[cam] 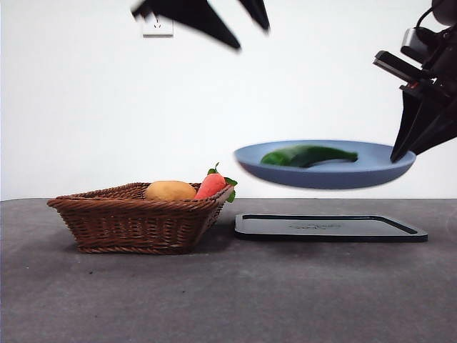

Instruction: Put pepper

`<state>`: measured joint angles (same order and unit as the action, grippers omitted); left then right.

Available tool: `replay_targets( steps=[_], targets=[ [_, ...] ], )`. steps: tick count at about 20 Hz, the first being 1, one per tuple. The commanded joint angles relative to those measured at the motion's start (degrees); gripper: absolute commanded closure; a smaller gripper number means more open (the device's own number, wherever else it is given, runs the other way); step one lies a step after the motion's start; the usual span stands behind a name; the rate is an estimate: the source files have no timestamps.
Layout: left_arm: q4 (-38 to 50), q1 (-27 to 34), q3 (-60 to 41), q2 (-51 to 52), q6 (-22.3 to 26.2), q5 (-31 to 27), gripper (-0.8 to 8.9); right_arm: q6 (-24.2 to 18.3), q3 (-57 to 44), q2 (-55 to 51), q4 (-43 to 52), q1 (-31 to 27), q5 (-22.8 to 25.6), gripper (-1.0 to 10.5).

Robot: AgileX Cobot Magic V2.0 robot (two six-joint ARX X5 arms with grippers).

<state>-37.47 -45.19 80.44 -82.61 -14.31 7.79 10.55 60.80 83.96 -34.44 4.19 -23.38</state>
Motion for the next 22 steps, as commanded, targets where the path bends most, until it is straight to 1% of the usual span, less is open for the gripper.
replay_targets(
  steps=[1, 6, 8, 11, 14, 16, 20, 21, 22],
  targets=[
    [-0.33, -0.66, 1.29, 3.32, 1.05, 0.15, 6.08, 1.03, 5.18, 4.52, 0.37, -1.9, -0.13, 9.4],
    [-2.03, -0.63, 1.29, 10.03, 1.55, -0.07, 6.08, 2.14, 15.56, 16.74, 0.04, -3.82, 0.04, 9.4],
    [-2.47, -0.63, 1.29, 11.32, 1.53, -0.09, 6.08, 2.47, 19.41, 21.75, -0.02, -3.82, 1.49, 9.4],
    [-3.83, -0.63, 1.29, 11.58, 1.49, -0.07, 6.08, 2.49, 23.65, 27.61, 0.0, -4.0, 1.46, 9.4],
    [-4.72, -0.66, 1.29, 11.56, 1.49, -0.09, 6.08, 2.47, 24.7, 30.97, 0.77, -4.17, 1.49, 9.4],
    [-4.61, -0.66, 1.29, 11.56, 1.42, -0.13, 6.08, 2.38, 24.7, 32.41, 0.96, -4.24, 2.71, 9.4],
    [-4.72, -0.63, 1.29, 11.56, 0.98, -0.17, 6.08, 1.05, 24.7, 33.16, 1.27, -4.35, 2.73, 9.4],
    [-4.79, -0.66, 1.29, 11.56, 0.98, -0.2, 6.08, 0.68, 24.7, 33.16, 1.38, -4.35, 2.71, 9.3],
    [-4.81, -0.63, 1.29, 11.56, 1.01, -0.2, 6.08, 0.26, 24.7, 33.16, 1.27, -4.35, 2.73, 8.9]
  ],
)
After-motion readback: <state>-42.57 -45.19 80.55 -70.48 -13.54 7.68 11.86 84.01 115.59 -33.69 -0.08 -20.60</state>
